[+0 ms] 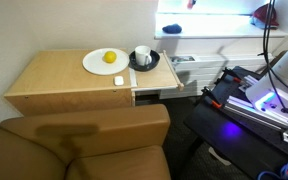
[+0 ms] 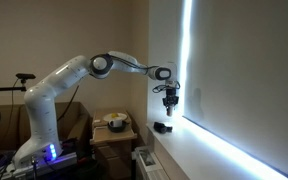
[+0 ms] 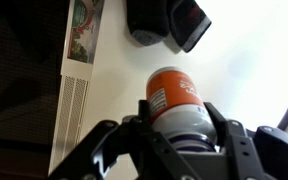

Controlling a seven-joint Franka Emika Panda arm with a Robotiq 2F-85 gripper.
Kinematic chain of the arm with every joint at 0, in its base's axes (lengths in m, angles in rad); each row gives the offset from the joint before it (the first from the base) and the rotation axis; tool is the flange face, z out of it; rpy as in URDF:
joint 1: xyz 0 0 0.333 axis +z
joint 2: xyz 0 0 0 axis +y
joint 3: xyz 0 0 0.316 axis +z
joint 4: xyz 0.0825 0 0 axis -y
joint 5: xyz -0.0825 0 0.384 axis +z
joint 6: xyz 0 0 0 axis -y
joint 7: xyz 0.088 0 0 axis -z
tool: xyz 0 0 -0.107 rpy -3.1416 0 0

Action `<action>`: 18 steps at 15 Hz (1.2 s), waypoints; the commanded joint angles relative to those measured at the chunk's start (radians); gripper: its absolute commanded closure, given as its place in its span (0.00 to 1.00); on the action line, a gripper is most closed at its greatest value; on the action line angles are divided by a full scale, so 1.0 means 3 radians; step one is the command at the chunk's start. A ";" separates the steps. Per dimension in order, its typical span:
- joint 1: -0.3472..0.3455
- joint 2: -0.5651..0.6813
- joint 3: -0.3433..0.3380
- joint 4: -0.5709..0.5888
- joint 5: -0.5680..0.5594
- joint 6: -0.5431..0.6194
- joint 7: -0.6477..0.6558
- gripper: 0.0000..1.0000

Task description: Pick up the bottle from the window and put it on the drawer.

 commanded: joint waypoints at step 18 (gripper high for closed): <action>0.0494 -0.1221 0.0460 -0.2457 -0.0029 0.1229 -0.2122 0.69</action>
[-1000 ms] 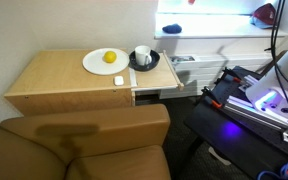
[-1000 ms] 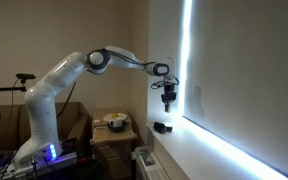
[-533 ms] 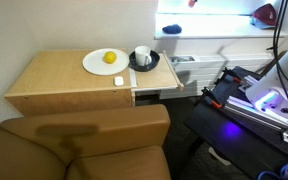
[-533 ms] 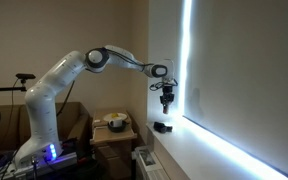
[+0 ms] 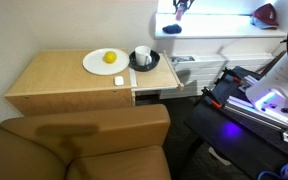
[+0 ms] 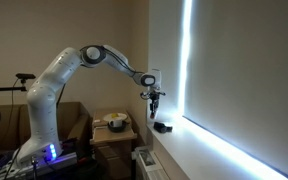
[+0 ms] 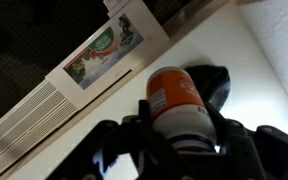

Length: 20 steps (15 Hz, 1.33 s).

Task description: Pick up the bottle from the window and put it on the drawer.

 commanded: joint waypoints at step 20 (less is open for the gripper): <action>0.0717 -0.1424 0.0545 -0.2568 -0.0153 0.0905 -0.1601 0.69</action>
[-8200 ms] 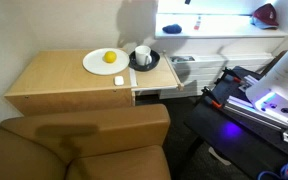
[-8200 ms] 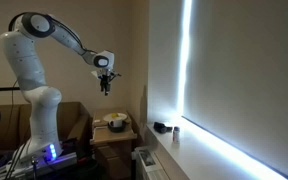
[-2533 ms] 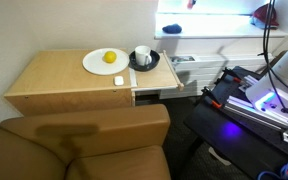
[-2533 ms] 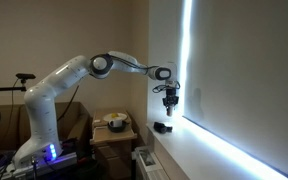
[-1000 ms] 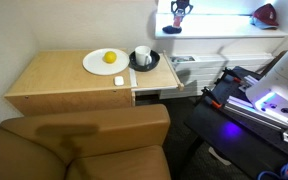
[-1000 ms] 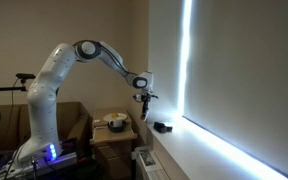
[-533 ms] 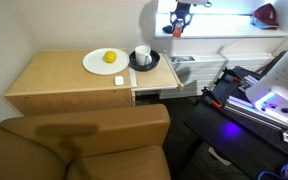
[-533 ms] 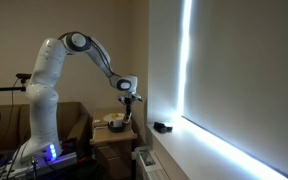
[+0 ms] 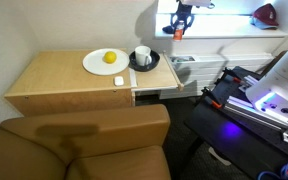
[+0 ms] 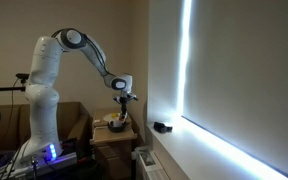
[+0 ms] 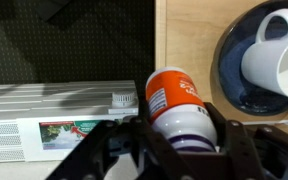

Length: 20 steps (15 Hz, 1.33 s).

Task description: Pick up the bottle from the window and put it on the drawer.

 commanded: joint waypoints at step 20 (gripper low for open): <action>0.0975 0.0559 0.0213 -0.0641 -0.0627 0.1622 0.1157 0.69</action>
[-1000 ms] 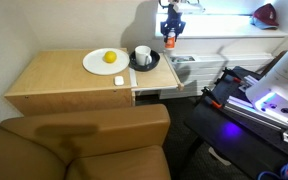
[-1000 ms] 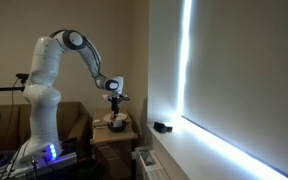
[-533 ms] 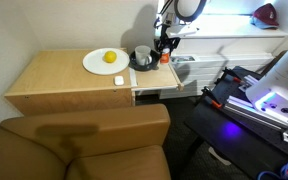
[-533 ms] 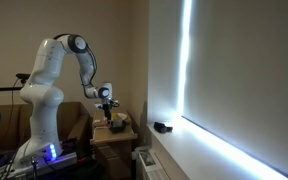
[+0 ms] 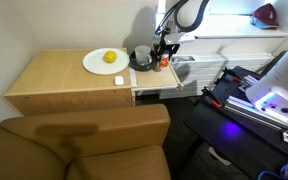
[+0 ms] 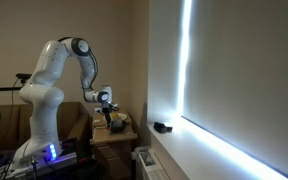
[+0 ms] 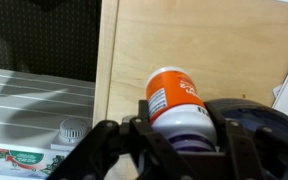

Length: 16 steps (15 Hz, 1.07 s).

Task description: Pick up the bottle from the window and put it on the drawer.

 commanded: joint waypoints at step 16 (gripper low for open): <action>0.1521 0.0216 -0.0927 -0.0592 0.0380 0.0995 0.0811 0.69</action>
